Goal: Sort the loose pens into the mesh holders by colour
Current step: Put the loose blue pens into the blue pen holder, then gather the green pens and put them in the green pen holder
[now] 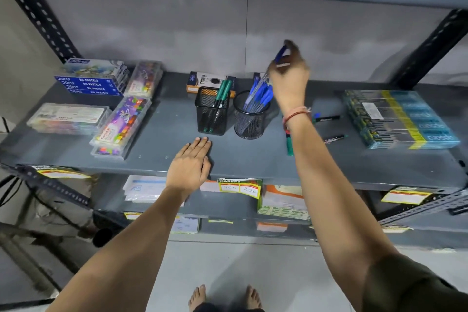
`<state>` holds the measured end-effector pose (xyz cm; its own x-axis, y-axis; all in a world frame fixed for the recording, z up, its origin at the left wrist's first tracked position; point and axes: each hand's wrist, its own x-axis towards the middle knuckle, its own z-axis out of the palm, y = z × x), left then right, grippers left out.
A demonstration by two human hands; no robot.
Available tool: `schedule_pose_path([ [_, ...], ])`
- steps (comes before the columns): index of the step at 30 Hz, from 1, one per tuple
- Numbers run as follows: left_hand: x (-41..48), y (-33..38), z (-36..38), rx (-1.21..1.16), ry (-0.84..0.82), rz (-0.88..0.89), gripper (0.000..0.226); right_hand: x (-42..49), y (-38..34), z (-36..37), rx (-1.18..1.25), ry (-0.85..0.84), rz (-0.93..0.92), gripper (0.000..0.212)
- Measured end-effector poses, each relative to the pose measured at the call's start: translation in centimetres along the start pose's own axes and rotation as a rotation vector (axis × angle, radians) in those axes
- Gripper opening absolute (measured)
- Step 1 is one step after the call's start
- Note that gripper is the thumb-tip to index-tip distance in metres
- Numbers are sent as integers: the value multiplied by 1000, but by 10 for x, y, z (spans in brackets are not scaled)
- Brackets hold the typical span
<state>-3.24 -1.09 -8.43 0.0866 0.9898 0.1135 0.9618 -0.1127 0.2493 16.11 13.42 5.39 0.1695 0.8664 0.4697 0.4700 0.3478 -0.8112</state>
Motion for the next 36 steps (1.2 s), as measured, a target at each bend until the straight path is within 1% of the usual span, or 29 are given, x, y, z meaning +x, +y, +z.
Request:
schedule_pose_path([
  [2,0,0,0,-3,2,-1,64,-14,4,11,-106,-19,-91,48],
  [5,0,0,0,-4,2,-4,64,-35,19,22,-235,-129,-101,48],
  [7,0,0,0,-7,5,-5,64,-48,32,27,-418,-203,-131,48],
  [9,0,0,0,-10,5,-5,63,-57,41,29,-552,-215,-159,50],
  [11,-1,1,0,-16,6,-6,63,-58,43,26,-524,-177,-159,50],
  [13,-1,2,-1,-22,6,-3,63,-52,43,18,-408,-132,-153,44],
  [15,-1,2,-1,-21,11,1,62,-40,50,3,-342,-35,-76,31],
  [16,0,2,-1,-19,12,3,62,-31,58,-7,-347,16,10,24],
  [17,0,2,-1,-16,14,5,62,-23,68,-17,-385,30,127,20],
  [19,0,2,0,-11,20,7,63,-10,91,-38,-524,-61,394,19],
  [20,0,1,0,-9,22,7,63,-7,101,-46,-586,-120,494,20],
  [21,0,1,0,-9,22,9,62,-6,110,-53,-629,-154,550,22],
  [23,0,1,0,-10,25,10,62,-2,121,-57,-666,-169,563,25],
  [25,1,1,0,-5,24,7,61,5,126,-55,-698,-176,497,26],
  [27,0,0,0,-1,22,3,61,14,127,-53,-741,-228,443,28],
  [29,0,0,1,1,22,-5,62,20,129,-52,-775,-312,457,30],
  [31,1,-1,2,7,20,-9,62,21,131,-52,-791,-352,497,35],
  [34,2,-1,2,7,15,-12,62,23,136,-51,-773,-312,541,37],
  [36,2,-1,1,4,20,-12,61,23,138,-48,-735,-267,562,34],
])
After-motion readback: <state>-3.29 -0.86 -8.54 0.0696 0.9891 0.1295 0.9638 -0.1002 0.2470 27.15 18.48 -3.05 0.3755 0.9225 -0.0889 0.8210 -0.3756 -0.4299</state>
